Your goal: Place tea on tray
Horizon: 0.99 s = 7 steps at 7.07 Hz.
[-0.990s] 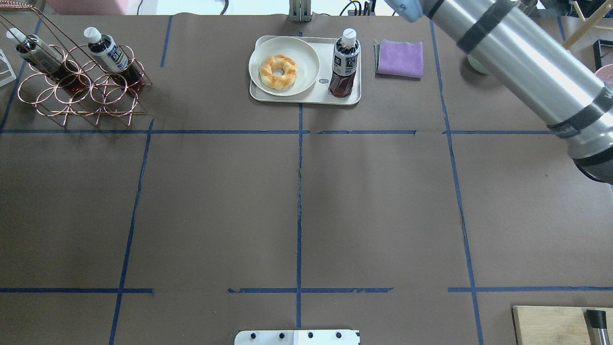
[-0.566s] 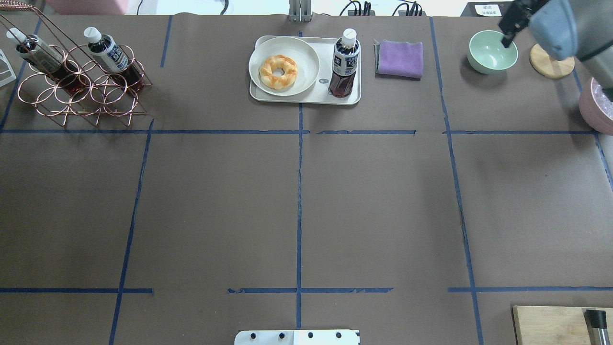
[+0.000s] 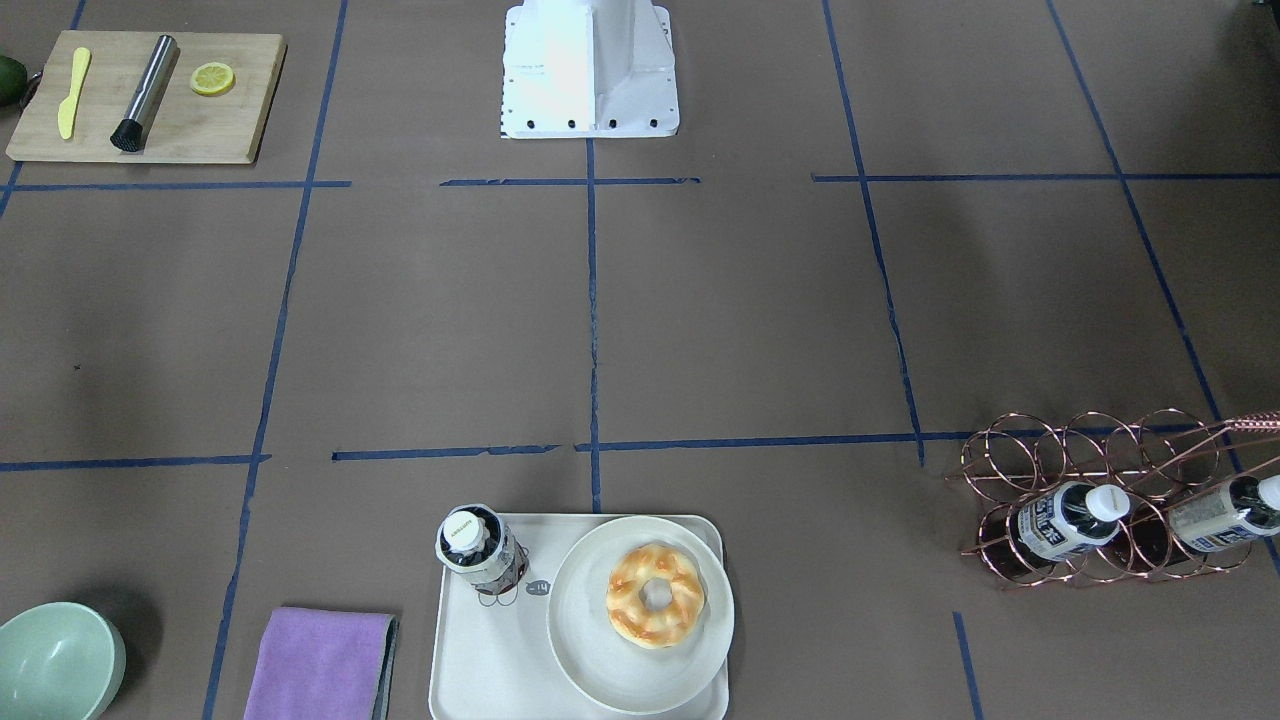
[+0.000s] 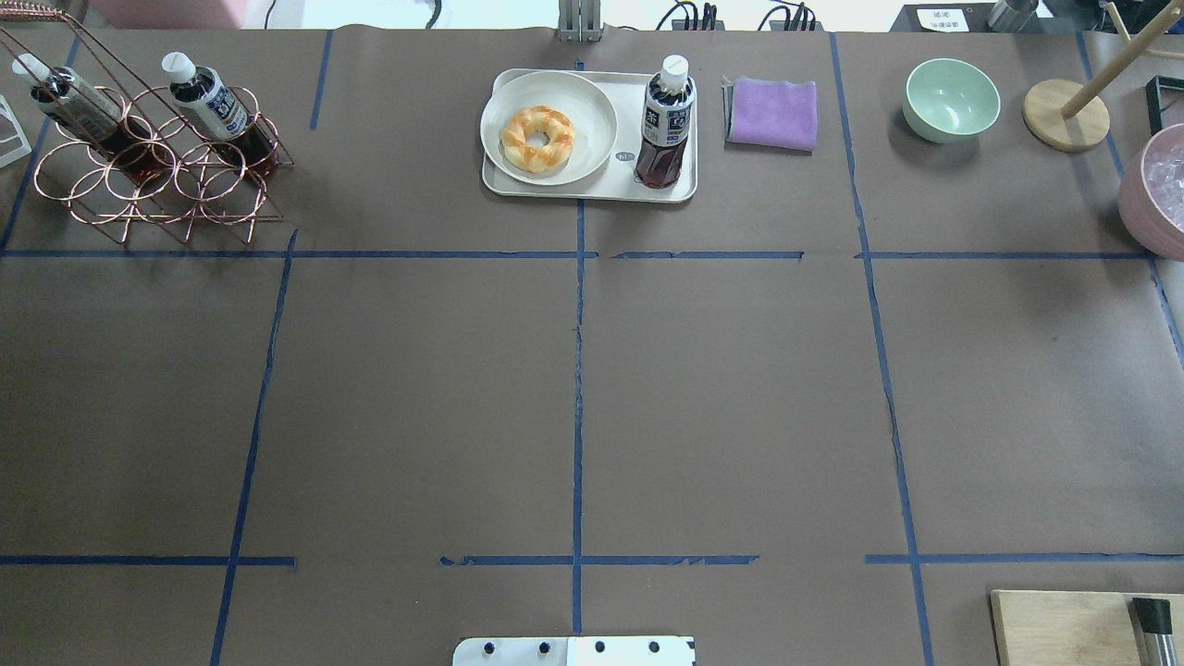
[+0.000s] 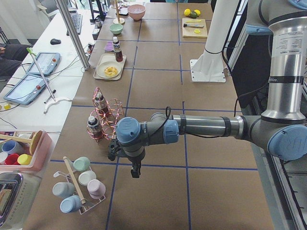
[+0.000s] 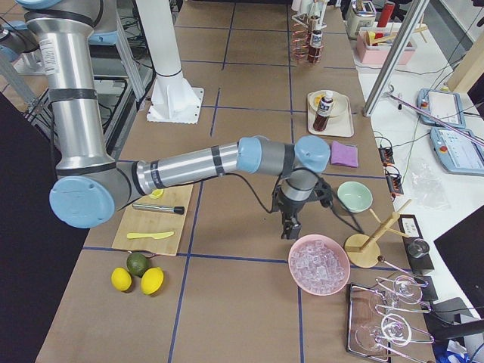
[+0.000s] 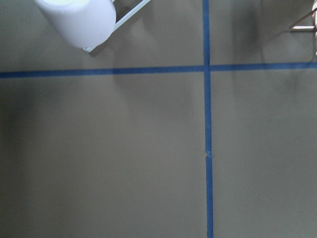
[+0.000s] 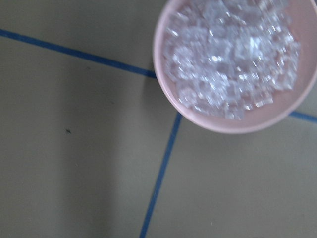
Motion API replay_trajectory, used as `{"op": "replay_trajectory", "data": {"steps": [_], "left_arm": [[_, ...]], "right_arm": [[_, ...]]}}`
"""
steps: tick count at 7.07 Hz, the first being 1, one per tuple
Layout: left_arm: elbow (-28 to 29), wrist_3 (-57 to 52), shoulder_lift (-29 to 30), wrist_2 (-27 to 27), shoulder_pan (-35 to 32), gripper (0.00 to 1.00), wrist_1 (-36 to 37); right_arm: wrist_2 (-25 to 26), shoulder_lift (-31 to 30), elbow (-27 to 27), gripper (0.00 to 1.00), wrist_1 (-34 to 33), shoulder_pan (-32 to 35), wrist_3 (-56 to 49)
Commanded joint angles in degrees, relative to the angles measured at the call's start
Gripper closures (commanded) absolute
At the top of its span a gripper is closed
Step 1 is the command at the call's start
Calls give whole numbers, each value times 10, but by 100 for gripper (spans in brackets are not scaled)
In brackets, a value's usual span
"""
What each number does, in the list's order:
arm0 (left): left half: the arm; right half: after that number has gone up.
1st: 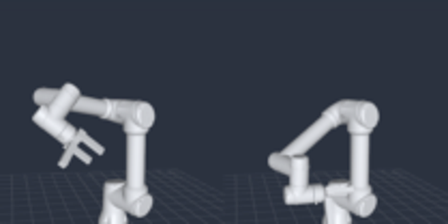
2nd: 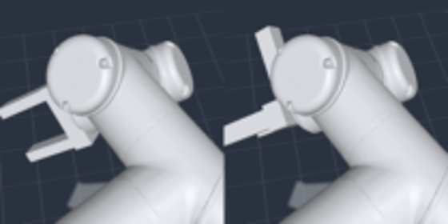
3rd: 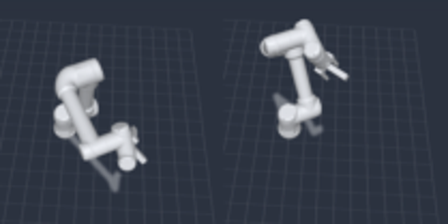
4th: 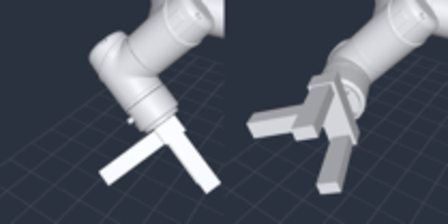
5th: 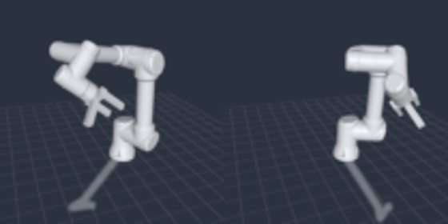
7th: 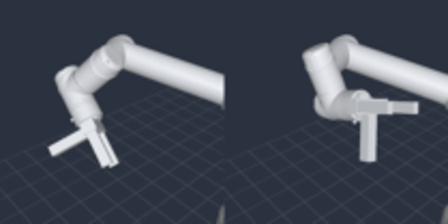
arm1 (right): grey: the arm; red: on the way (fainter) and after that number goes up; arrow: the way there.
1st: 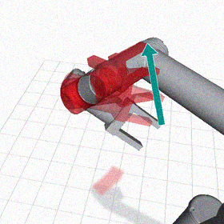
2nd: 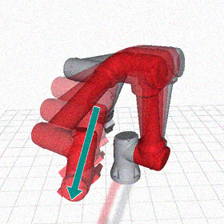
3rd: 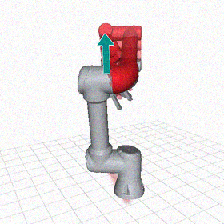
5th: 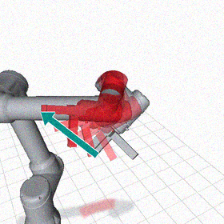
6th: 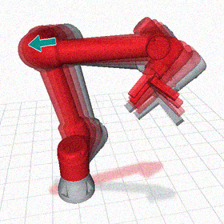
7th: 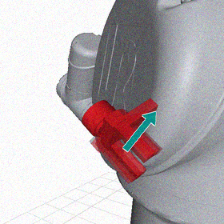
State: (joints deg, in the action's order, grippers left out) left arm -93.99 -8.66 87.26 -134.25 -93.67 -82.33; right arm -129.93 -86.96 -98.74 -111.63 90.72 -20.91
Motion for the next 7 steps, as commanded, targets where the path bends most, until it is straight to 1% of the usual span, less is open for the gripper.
{"op": "replay_trajectory", "data": {"steps": [1, 3, 7], "left_arm": [[-4, 0, -19, 7, 1, 0, -1], [-5, 0, -20, 7, 1, 0, -3], [-8, 0, -20, 7, 1, 0, -3]], "right_arm": [[-16, -77, -7, 0, 28, 57, -6], [-16, -77, -10, 0, 75, 56, 60], [-16, -78, -7, 0, 82, 55, 67]]}}
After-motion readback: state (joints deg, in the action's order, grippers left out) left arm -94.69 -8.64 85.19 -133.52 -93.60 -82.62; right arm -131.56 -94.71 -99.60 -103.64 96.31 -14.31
